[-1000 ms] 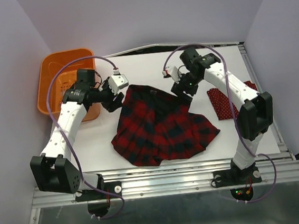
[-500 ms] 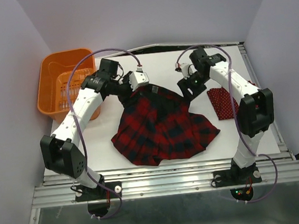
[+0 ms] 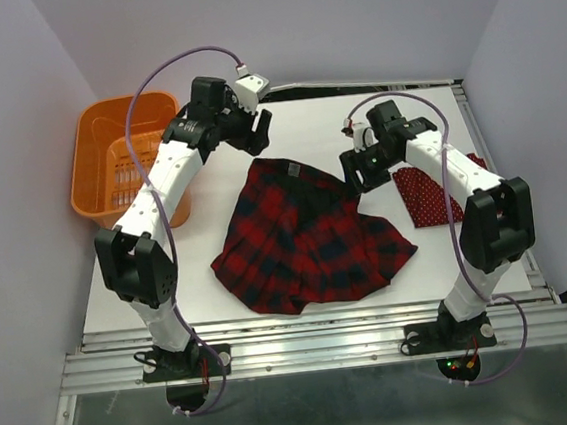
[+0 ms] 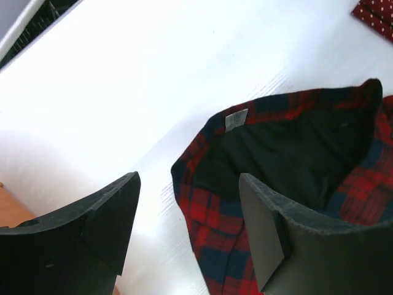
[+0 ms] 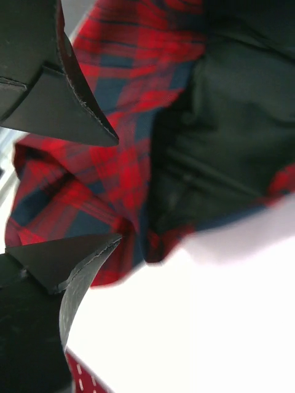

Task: Fold and stack the skirts
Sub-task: Flatten the skirt out

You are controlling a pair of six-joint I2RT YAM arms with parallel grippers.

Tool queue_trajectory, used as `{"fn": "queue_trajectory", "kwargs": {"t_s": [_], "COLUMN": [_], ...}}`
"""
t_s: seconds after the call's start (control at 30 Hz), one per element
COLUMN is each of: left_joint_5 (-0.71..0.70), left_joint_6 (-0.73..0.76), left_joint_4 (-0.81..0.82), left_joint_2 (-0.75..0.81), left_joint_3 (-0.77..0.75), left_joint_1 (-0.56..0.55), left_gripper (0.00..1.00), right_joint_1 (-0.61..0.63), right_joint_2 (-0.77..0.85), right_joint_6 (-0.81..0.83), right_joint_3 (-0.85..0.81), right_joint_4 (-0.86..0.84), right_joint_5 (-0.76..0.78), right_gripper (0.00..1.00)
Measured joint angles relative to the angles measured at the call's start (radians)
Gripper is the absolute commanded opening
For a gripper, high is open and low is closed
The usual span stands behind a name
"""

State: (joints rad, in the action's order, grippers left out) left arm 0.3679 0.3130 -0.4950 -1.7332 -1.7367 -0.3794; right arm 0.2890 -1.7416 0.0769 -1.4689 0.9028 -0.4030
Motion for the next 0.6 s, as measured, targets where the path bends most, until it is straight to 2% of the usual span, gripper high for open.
{"fn": "queue_trajectory", "kwargs": {"t_s": [0.1,0.2,0.23,0.37,0.5,0.6], "left_joint_5": [0.024,0.039,0.027,-0.08,-0.253,-0.341], "left_joint_6": [-0.015,-0.016,-0.019,-0.059,-0.128,-0.171], "left_joint_4": [-0.029,-0.039,-0.049,-0.058,-0.052,-0.052], "left_joint_2": [-0.019,0.003,0.014,0.056,0.087,0.086], "left_joint_3": [-0.007,0.048,0.068,0.127,0.188,0.209], "left_joint_1": [0.002,-0.008,-0.019,-0.116,-0.274,-0.314], "left_gripper": [0.78,0.8,0.98,0.98,0.98,0.98], "right_joint_1": [-0.024,-0.058,-0.068,-0.102,-0.105,-0.105], "right_joint_2": [0.006,0.007,0.007,0.003,-0.021,-0.059], "right_joint_6": [0.034,0.101,0.117,0.22,0.3,0.37], "right_joint_3": [0.0,0.011,0.015,0.032,0.031,0.031], "right_joint_4": [-0.048,-0.074,-0.076,-0.083,-0.1,-0.108], "right_joint_5": [0.008,0.011,0.011,0.002,-0.045,-0.088], "right_gripper": [0.64,0.66,0.67,0.7,0.7,0.69]}}
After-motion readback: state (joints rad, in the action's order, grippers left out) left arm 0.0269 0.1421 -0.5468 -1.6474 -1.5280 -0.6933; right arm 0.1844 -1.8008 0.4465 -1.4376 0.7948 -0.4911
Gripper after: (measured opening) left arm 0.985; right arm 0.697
